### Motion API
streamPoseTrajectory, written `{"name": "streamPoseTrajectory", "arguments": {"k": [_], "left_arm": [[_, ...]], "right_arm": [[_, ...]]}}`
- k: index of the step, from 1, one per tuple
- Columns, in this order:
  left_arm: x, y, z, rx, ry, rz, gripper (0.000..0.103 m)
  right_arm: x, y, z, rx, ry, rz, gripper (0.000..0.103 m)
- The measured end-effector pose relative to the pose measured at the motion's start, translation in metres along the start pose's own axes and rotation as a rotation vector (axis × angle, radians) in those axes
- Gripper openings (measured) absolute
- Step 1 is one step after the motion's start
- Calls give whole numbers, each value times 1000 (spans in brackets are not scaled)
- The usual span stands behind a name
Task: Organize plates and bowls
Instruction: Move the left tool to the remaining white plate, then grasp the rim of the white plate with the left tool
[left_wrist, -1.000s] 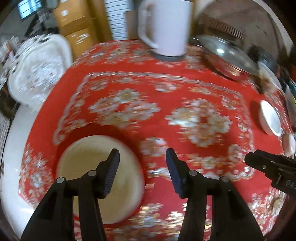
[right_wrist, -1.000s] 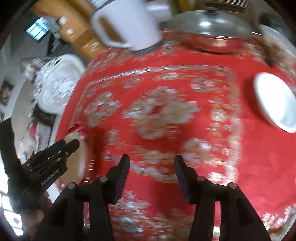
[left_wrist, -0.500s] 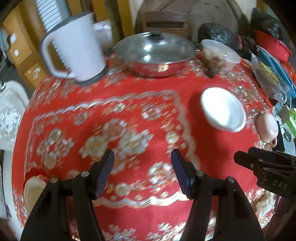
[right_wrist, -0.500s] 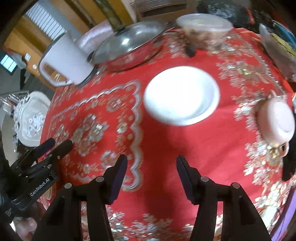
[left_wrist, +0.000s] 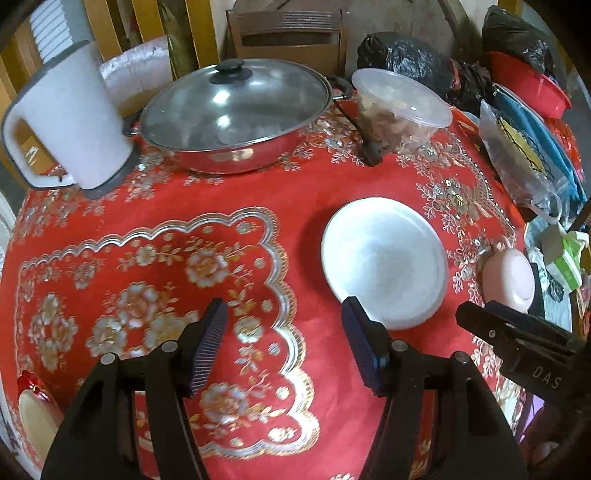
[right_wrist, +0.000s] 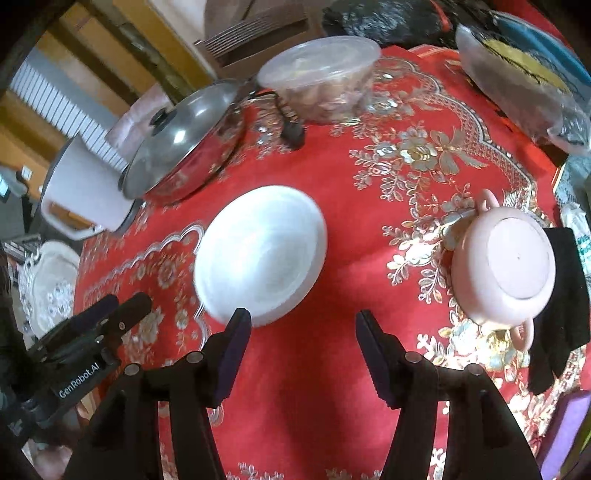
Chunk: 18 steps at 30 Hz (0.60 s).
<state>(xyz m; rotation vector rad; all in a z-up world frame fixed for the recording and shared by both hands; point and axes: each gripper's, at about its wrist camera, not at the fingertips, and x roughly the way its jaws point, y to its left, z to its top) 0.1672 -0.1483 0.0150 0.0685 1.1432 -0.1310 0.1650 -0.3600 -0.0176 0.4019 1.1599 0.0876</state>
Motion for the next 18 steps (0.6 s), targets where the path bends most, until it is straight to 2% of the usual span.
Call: {"name": "streamPoseTrajectory", "arguments": {"k": [3,13,16,18], "left_arm": [[11,-5,5,-10,19,-9,63],[49,-14,16,-42,75,-13,63],[62,-12,17,-60,96,-18,63],[69,-12,18,-69,108,-25,63]], "right_arm": [[10,-6,7,28,-3,19,61],[43,-14,25,44,14,1,60],[50,-15,29,44,18,0,57],[56,-15,32,41,23,-3,48]]}}
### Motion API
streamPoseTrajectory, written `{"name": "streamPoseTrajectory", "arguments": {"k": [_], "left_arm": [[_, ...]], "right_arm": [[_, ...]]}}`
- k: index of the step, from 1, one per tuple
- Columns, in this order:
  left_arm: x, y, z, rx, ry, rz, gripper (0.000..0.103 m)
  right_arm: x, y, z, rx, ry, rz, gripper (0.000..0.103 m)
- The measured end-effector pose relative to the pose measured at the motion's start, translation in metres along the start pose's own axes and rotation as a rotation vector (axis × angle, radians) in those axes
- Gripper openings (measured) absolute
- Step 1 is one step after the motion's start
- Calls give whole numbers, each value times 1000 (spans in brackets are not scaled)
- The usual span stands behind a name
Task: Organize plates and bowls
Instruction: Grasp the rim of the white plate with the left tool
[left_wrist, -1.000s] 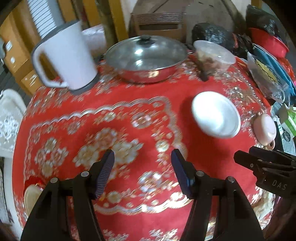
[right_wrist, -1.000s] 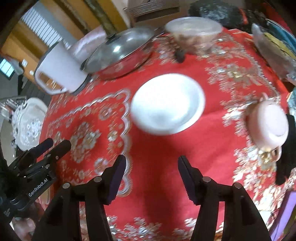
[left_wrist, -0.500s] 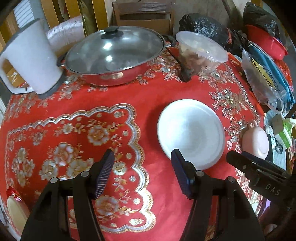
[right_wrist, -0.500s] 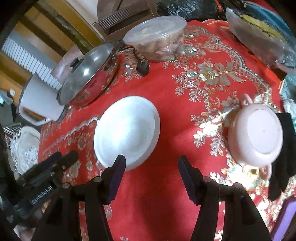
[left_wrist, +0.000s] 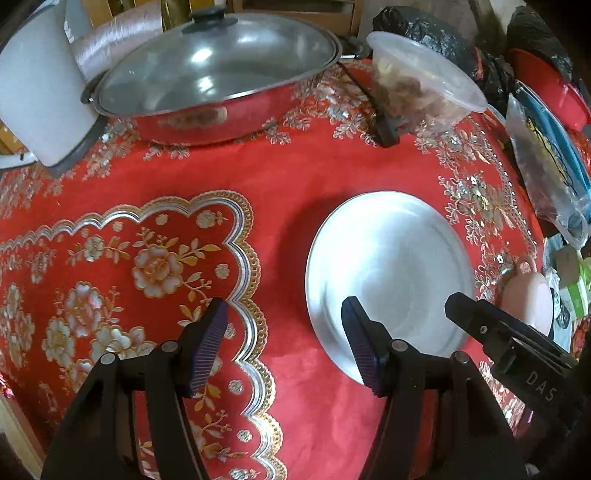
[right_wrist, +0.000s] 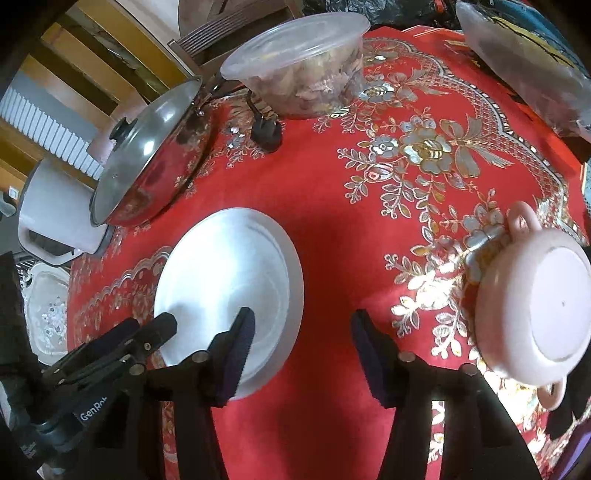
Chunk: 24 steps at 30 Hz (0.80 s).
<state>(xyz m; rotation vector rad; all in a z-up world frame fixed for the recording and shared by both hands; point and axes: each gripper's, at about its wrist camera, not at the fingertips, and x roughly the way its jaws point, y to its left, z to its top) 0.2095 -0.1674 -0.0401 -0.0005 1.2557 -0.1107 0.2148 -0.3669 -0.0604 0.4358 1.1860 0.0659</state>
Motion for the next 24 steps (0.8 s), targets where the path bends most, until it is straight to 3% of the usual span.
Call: {"name": "streamPoseTrajectory", "arguments": {"k": [11,13,19,24], "left_arm": [[29,-9,-6,3,38,-27,62],[34,-12,-7,20,57,-39,47],[34,-17,-10,43,72,-74,19],[23,-12,-17,53,72,-76,18]], "right_arm": [[22,0,6,0,37,26,16],[23,1,6,-7,44,32,14],[21,10,4,-41,51,42,12],[13,10,-3,-29,62,79,12]]}}
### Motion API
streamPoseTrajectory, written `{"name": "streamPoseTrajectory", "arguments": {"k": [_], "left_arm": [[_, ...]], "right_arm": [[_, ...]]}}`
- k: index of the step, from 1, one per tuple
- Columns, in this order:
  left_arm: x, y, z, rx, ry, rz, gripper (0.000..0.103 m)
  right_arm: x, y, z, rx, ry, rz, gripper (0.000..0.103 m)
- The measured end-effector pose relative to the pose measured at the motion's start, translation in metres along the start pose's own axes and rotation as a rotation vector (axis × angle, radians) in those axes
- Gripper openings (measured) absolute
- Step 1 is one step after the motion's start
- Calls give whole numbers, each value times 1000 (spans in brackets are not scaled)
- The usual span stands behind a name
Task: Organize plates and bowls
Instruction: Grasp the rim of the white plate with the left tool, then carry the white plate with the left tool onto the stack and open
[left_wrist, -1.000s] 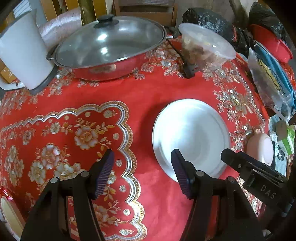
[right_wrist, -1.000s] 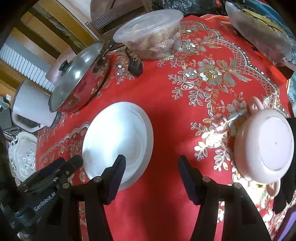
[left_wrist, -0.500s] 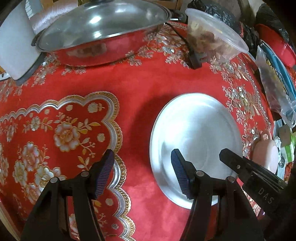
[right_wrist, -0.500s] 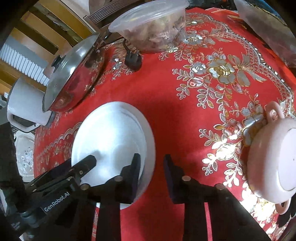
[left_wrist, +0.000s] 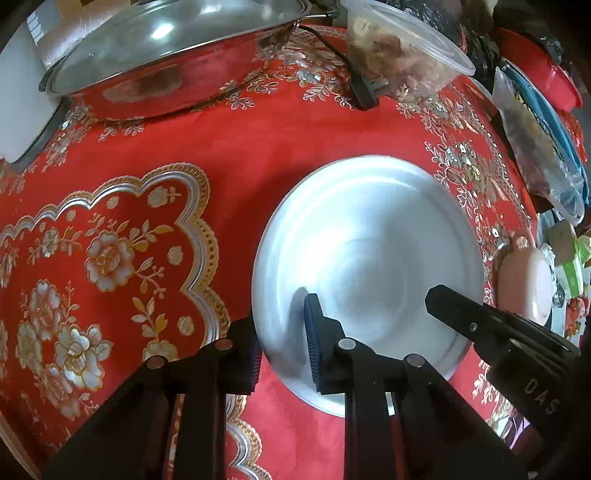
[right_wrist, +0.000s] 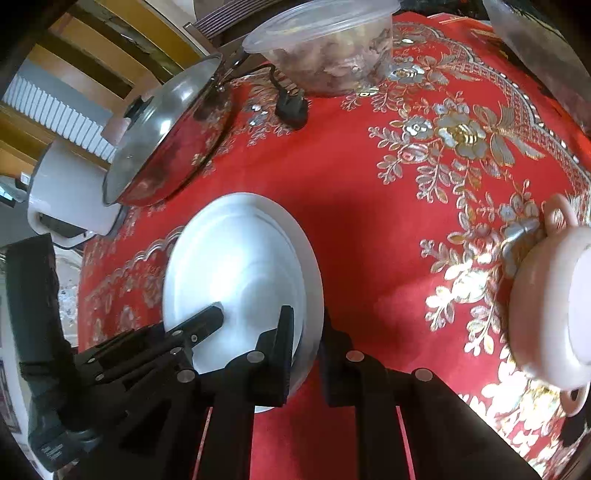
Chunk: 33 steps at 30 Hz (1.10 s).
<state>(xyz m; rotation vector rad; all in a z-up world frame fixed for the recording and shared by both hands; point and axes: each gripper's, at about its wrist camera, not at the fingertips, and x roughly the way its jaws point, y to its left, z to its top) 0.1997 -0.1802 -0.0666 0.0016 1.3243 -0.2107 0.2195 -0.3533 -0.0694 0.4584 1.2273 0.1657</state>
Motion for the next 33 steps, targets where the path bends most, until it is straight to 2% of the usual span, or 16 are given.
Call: {"name": "streamPoseTrajectory", "arguments": {"k": [11,22,33], "left_arm": [[-31,23,-31,-18,-9,4,18],[-61,75,-68,-106,-45,61,18],[-79,106,-91,-158,-72,87,18]], "right_arm": [[-18,29,-33,-42,19,32,12],[-15,81,-64,-130,57,72,12],[-13,119,-93,-187,69,82,13]]}}
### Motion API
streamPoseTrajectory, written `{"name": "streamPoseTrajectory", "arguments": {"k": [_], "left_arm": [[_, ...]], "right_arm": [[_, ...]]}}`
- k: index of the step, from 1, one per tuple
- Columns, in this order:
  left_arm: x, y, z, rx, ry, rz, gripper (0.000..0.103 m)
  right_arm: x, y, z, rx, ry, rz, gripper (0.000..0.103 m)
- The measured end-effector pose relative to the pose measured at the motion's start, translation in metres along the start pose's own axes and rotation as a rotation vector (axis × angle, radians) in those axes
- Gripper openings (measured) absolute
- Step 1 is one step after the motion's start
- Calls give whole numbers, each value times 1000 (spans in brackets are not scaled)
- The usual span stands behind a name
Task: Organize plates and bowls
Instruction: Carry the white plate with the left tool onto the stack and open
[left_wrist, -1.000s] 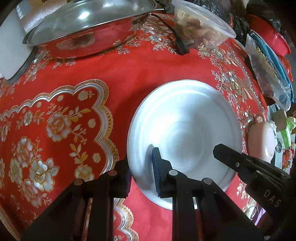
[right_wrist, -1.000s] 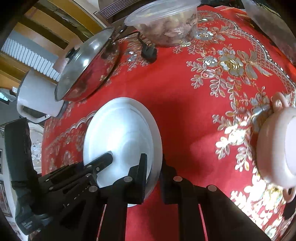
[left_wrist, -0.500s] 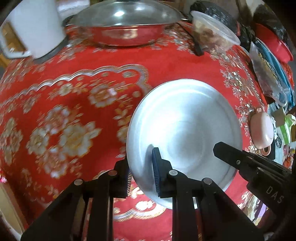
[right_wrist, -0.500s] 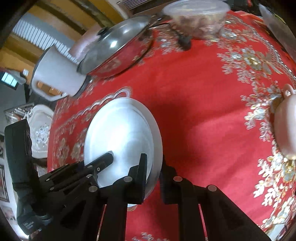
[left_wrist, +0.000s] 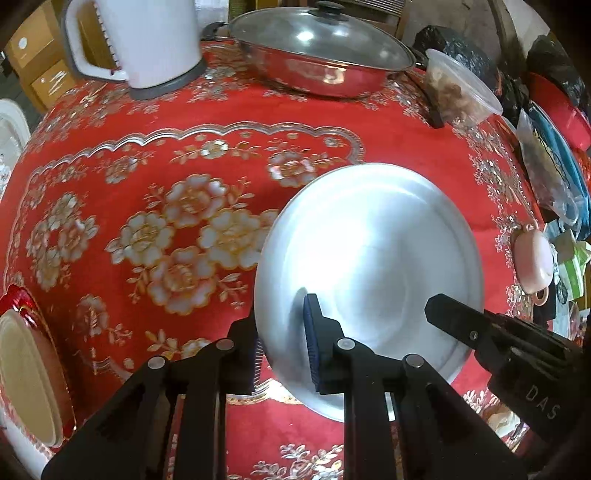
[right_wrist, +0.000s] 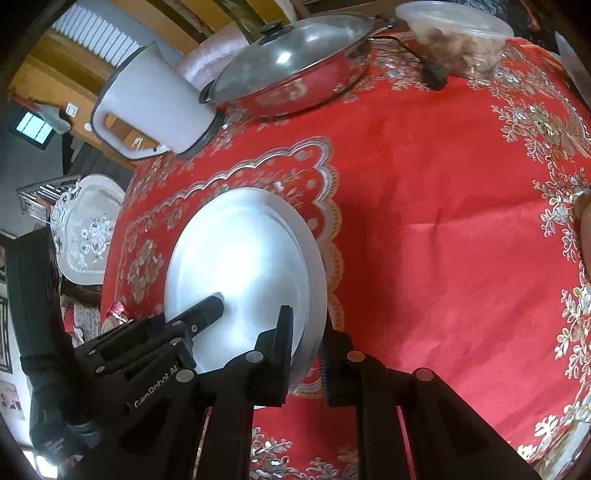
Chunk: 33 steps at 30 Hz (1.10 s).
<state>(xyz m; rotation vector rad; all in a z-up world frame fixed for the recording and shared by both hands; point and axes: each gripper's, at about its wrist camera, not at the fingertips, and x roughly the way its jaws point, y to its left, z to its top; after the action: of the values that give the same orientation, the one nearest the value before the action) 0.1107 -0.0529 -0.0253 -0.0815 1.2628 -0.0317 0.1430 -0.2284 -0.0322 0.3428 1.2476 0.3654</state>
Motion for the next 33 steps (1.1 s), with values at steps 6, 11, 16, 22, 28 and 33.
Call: {"name": "streamPoseTrajectory", "arguments": {"k": [6,11,16,22,28,33], "left_arm": [[-7,17,-9,-13,-14,10,18],[-14,34,-15,-36,-24,17,18],[-23,54,-20,-61,-38,25,18],[-34,84,-31,-100,-53,46,18],[-46,120,-42,-149,-66,80,18],[-54,152,-52,-198,-76,105,18]], "right_arm": [[5,18,-9,-27,8,-5,14],[7,37,-16,-58,18,0,15],[10,58,-22,-95,27,6,16],[18,91,-31,-150,47,23,16],[32,130,-38,-216,71,44,17],[44,163,-44,-276,90,62,17]]}}
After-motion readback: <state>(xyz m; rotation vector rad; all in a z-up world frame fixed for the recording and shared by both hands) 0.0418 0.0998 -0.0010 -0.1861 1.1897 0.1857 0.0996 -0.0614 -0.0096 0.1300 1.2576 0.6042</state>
